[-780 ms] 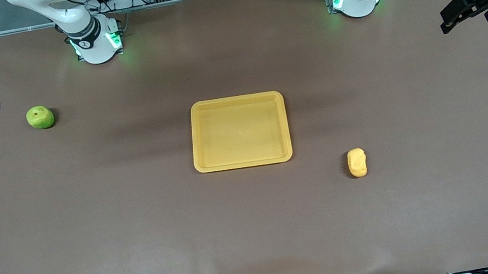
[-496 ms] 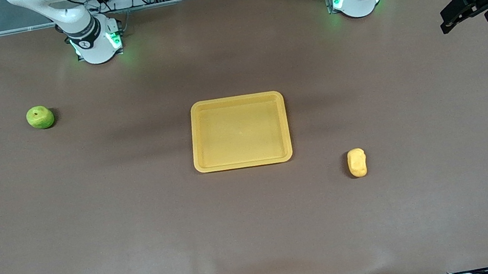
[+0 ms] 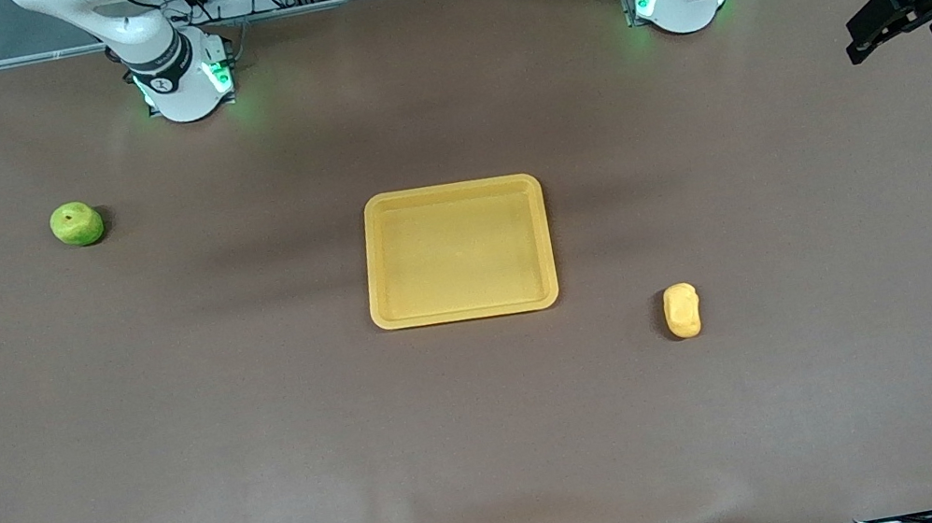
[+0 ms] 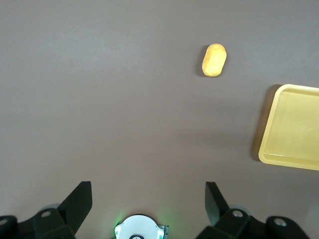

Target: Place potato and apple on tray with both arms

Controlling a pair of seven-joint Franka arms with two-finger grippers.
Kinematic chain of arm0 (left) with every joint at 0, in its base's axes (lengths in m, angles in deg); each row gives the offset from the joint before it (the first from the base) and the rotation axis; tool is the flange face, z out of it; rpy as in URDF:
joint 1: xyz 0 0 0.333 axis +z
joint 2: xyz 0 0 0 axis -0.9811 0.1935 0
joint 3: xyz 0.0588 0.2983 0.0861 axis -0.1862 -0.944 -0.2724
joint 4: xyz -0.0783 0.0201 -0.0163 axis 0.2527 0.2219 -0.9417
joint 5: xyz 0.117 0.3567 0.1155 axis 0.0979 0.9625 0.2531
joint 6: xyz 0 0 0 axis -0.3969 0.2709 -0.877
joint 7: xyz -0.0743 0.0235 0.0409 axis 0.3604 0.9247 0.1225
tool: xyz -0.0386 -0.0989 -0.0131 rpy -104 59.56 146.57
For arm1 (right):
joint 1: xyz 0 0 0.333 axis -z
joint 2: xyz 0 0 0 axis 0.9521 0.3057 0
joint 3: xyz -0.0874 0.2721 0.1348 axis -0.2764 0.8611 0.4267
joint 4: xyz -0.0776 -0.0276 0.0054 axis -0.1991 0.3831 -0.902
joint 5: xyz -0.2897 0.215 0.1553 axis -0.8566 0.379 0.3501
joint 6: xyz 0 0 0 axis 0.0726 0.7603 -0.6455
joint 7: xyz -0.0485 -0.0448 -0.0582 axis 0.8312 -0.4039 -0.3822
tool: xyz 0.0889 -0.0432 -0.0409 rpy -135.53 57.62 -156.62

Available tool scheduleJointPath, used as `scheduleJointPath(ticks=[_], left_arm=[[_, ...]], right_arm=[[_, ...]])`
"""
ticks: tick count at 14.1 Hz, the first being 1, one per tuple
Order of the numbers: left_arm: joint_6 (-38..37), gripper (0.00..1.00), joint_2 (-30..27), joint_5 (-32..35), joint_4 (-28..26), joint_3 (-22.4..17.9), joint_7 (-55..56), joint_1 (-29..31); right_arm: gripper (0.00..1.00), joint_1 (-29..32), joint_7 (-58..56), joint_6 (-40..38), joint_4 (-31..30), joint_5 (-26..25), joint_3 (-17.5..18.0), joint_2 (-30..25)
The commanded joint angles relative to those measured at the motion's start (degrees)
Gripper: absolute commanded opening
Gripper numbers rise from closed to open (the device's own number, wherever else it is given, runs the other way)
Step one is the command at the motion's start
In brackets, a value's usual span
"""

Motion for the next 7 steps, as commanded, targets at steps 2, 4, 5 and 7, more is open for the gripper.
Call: scheduleJointPath(ticks=[2,4,5,7], left_arm=[[-0.94,1.00,-0.76,-0.31,0.31,0.05,-0.89,0.48],[-0.94,1.00,-0.76,-0.31,0.22,0.05,-0.45,0.48],[-0.94,1.00,-0.76,-0.22,0.22,0.13,-0.53,0.48],[-0.94,1.00,-0.67,-0.22,-0.13,0.13,-0.71,0.48]], right_arm=[[1.00,1.39,-0.61,-0.70,0.61,-1.18,-0.05,2.59],[1.00,2.18,-0.52,-0.70,0.44,-1.18,-0.05,3.56],[1.00,2.45,-0.43,-0.70,0.53,-1.27,-0.05,4.08],[1.00,3.59,-0.52,-0.70,0.53,-1.18,-0.05,4.35]])
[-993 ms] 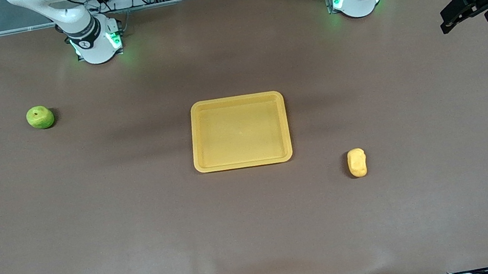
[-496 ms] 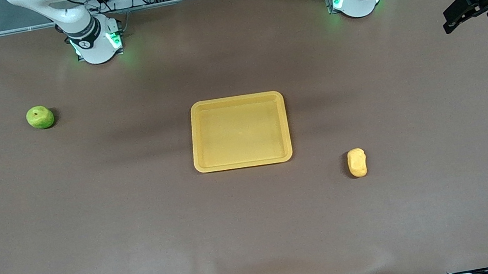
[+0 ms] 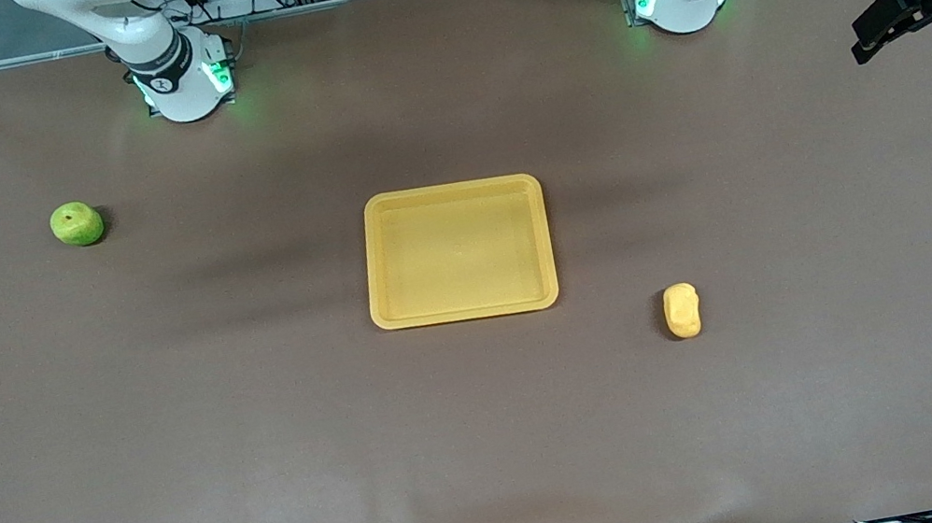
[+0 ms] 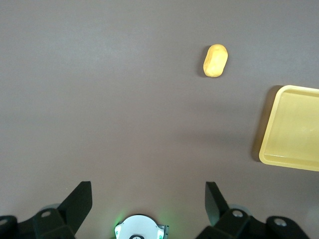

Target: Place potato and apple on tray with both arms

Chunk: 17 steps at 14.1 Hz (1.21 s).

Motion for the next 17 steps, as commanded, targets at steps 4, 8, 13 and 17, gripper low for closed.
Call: scheduleJointPath(ticks=[4,8,13,17], left_arm=[[-0.66,1.00,-0.06,-0.22,-1.09,0.14,-1.06,0.35],[0.57,1.00,0.64,-0.22,-3.03,0.49,-1.06,0.09],[4.17,1.00,1.35,-0.22,-6.54,0.75,-1.06,-0.18],[8.47,1.00,2.14,-0.22,-9.53,1.72,-1.15,-0.18]], right_arm=[[1.00,2.45,-0.52,-0.76,0.72,-0.42,0.54,2.82],[1.00,4.21,-0.17,-0.23,0.72,-0.33,0.54,5.82],[1.00,7.81,-0.17,-0.14,0.63,-0.25,0.54,9.68],[1.00,10.27,0.54,-1.29,-1.12,-0.33,0.46,11.18]])
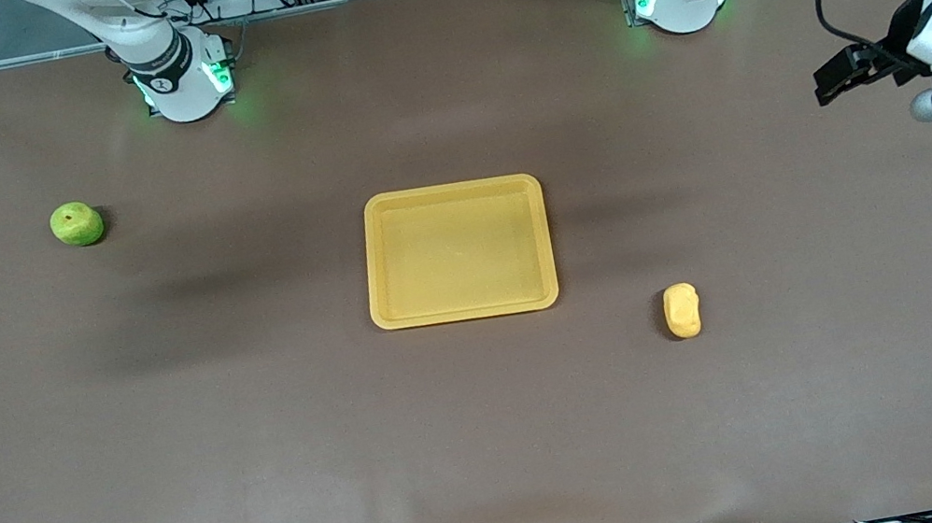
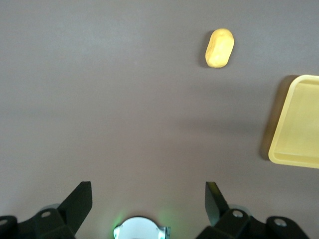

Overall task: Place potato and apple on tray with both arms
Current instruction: 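Move the left gripper toward the potato while the right gripper reaches the apple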

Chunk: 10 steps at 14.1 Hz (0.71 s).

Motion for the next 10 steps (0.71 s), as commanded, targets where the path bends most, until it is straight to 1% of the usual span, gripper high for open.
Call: scheduleJointPath(ticks=[1,3,5,8,10], left_arm=[[3.98,1.00,-0.26,-0.21,-3.20,0.48,-1.11,0.08],[7.40,1.00,-0.18,-0.21,-5.75,1.18,-1.03,0.08],[10.40,1.00,0.35,-0.21,-7.77,1.44,-1.11,0.08],[16.01,1.00,1.05,-0.13,-11.20,1.89,-1.11,0.08],[19.53,1.00,1.58,-0.13,-13.31,1.97,-1.11,0.08]], right_arm=[[1.00,2.28,0.54,-0.30,-0.61,-0.33,0.66,1.22],[1.00,4.12,0.46,1.27,-1.84,-0.50,0.66,2.36],[1.00,5.18,0.37,4.08,-4.65,-0.68,0.66,2.37],[1.00,5.27,0.54,4.18,-8.78,-1.56,0.66,2.28],[1.00,5.79,0.46,6.19,-10.37,-2.51,0.57,2.11]])
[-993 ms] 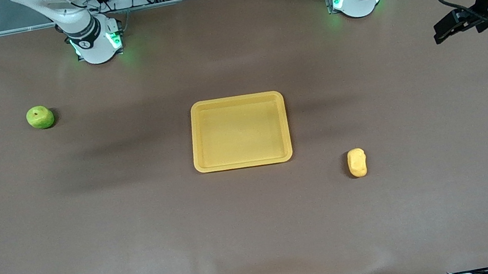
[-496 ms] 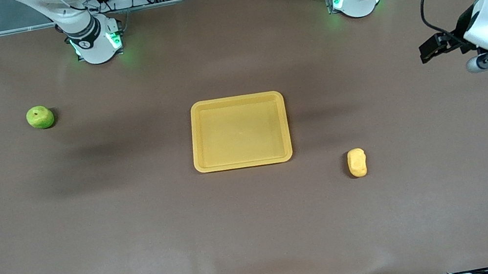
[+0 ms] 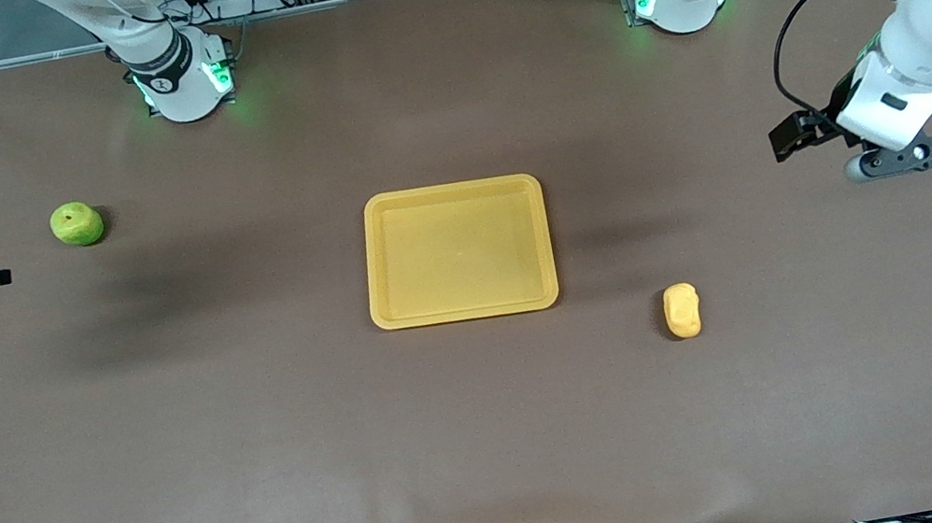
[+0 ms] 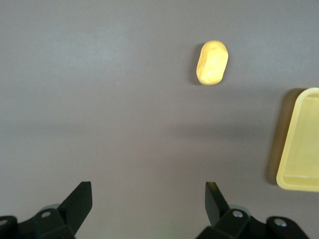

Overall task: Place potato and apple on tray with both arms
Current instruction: 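Move the left gripper toward the potato while the right gripper reaches the apple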

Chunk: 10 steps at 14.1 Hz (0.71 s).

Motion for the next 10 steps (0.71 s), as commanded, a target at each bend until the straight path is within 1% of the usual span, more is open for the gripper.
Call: scheduleJointPath(ticks=[1,3,4,5,7,10], left_arm=[[4.17,1.00,0.08,-0.13,-2.66,0.23,-1.11,0.17],[6.02,1.00,1.66,-0.04,-2.66,0.67,-1.11,0.08],[7.16,1.00,2.72,-0.13,-2.66,1.28,-1.11,0.08],[8.30,1.00,3.60,-0.13,-2.75,1.46,-1.11,0.08],[10.85,1.00,5.79,-0.04,-2.66,1.46,-1.11,0.08],[14.10,1.00,8.43,0.22,-2.75,1.46,-1.11,-0.01]], right_arm=[[1.00,1.22,0.48,2.83,-2.56,-3.30,0.81,-1.11],[1.00,1.31,0.40,3.10,-3.43,-4.46,0.81,-1.20],[1.00,1.31,0.40,4.75,-5.09,-5.25,0.72,-1.72],[1.00,1.31,0.40,7.29,-7.72,-6.30,0.81,-2.69],[1.00,2.10,0.40,11.78,-12.90,-6.58,0.81,-4.45],[1.00,2.81,0.31,15.75,-17.58,-7.98,0.81,-5.16]])
